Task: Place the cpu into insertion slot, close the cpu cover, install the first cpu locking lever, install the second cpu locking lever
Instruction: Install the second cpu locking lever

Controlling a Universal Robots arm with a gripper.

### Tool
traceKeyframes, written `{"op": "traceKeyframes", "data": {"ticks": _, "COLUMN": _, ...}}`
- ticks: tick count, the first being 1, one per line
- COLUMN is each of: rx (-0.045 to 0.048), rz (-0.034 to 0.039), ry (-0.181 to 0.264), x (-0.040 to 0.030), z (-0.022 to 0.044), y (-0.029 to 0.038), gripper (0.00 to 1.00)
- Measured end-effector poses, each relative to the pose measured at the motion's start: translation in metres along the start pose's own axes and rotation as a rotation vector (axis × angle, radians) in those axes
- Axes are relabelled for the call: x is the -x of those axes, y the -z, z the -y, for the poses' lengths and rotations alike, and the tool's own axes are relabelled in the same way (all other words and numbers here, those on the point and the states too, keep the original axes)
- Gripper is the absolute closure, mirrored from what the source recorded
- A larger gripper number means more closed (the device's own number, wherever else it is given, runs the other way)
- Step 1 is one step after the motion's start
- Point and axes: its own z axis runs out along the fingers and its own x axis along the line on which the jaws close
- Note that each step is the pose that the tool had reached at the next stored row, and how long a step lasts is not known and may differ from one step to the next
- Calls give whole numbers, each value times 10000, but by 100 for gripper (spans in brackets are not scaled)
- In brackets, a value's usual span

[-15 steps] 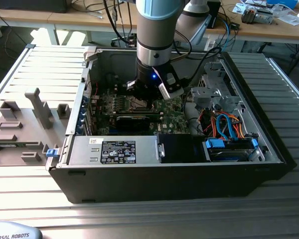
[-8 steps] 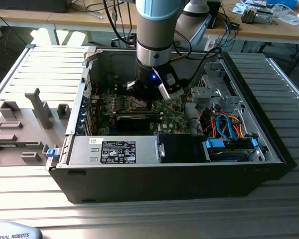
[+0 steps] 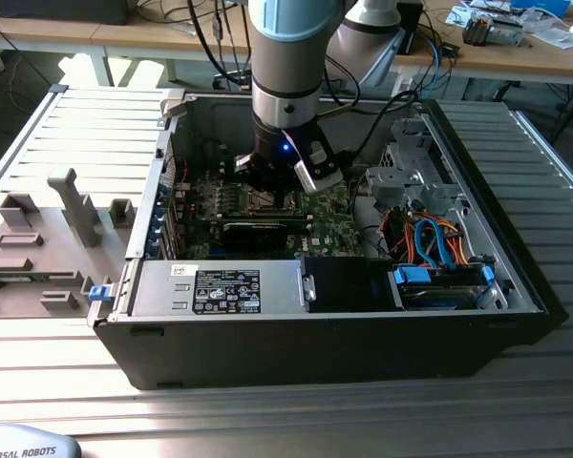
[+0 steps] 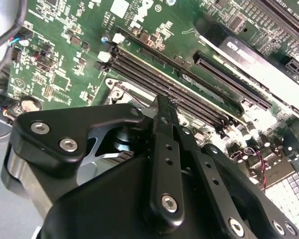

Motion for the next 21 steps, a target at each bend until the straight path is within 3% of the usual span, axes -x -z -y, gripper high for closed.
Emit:
{"op": "traceKeyframes", "data": {"ticks": 10, "rx": -1, "rz": -1, "ry": 0, "x": -146, "z": -49, "y": -44, "gripper": 89}}
{"op": "traceKeyframes", "data": {"ticks": 15, "rx": -1, "rz": 0, "ry": 0, "x": -252, "z": -59, "y": -106, "gripper": 89}}
{"op": "traceKeyframes", "data": {"ticks": 21, "rx": 0, "rz": -1, "ry": 0, "x": -311, "z": -51, "y": -180, "gripper": 89}}
